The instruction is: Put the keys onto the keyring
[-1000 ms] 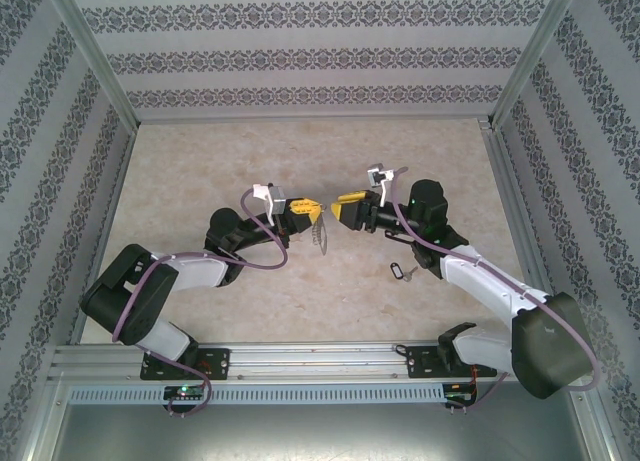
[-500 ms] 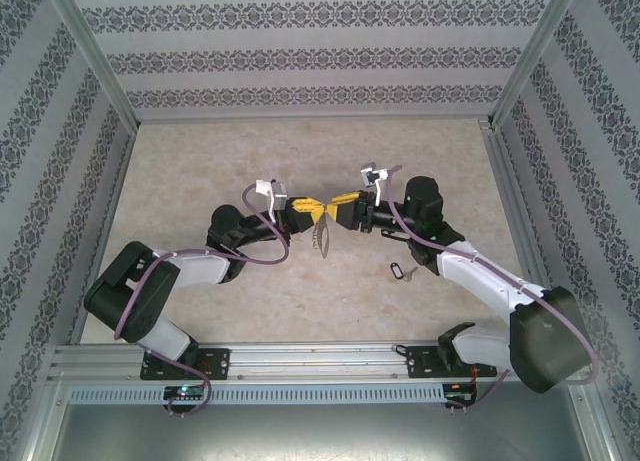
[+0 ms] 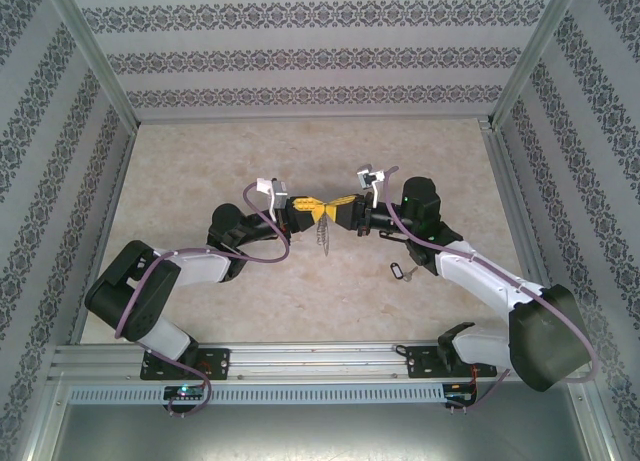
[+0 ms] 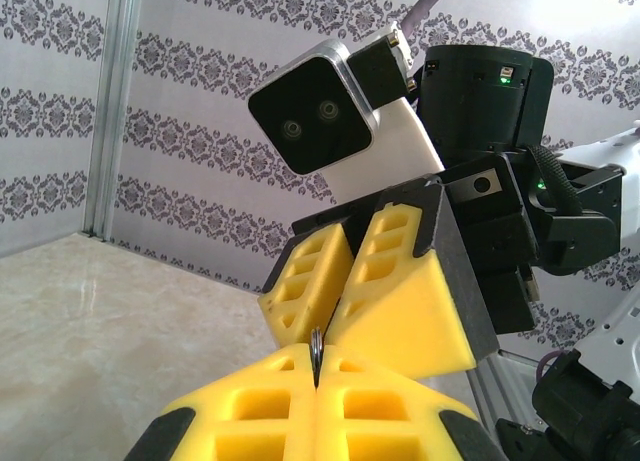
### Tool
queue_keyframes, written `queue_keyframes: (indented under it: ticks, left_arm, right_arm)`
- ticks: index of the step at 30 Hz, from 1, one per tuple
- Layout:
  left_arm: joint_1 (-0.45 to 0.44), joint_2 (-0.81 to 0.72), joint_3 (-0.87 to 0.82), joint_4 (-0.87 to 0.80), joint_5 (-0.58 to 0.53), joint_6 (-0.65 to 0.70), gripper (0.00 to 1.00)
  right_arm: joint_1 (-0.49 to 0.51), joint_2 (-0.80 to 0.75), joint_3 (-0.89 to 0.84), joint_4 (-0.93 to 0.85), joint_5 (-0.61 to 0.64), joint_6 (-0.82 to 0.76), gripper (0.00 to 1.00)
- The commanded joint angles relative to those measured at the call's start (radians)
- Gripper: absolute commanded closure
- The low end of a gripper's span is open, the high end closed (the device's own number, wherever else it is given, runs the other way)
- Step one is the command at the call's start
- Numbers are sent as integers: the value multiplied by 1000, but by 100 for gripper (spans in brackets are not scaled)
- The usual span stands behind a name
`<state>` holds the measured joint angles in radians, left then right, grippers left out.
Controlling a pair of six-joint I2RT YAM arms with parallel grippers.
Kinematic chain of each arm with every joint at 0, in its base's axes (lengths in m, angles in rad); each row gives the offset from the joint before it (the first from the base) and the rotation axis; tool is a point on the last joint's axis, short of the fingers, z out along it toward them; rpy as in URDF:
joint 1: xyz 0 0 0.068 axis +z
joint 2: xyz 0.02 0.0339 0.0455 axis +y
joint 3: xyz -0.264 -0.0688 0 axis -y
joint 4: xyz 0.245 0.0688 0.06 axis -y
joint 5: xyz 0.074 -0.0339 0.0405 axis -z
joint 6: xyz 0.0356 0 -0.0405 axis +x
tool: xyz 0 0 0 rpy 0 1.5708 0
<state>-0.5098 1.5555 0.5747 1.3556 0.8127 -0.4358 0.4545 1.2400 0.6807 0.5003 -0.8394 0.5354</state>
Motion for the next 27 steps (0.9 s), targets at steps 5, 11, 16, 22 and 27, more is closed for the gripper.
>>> queue_keyframes:
  ticks: [5,11,16,22,27]
  left_arm:
    - [-10,9,28,68,24,-21,100]
    - [-10,-1,18,68,-49,-49,84]
    - [-10,-43,-16,68,-148,-50,65]
    - [-10,-103,-53,31,-248,-8,52]
    - [-9,-142,-45,-52,-282,41,42]
  right_arm:
    - [9,-8,28,7,-5,-29,100]
    - [7,-21,14,9,37,-37,100]
    - [1,-31,9,14,47,-38,100]
    - [-4,-13,11,31,67,-28,100]
    - [-5,-5,10,69,87,-13,100]
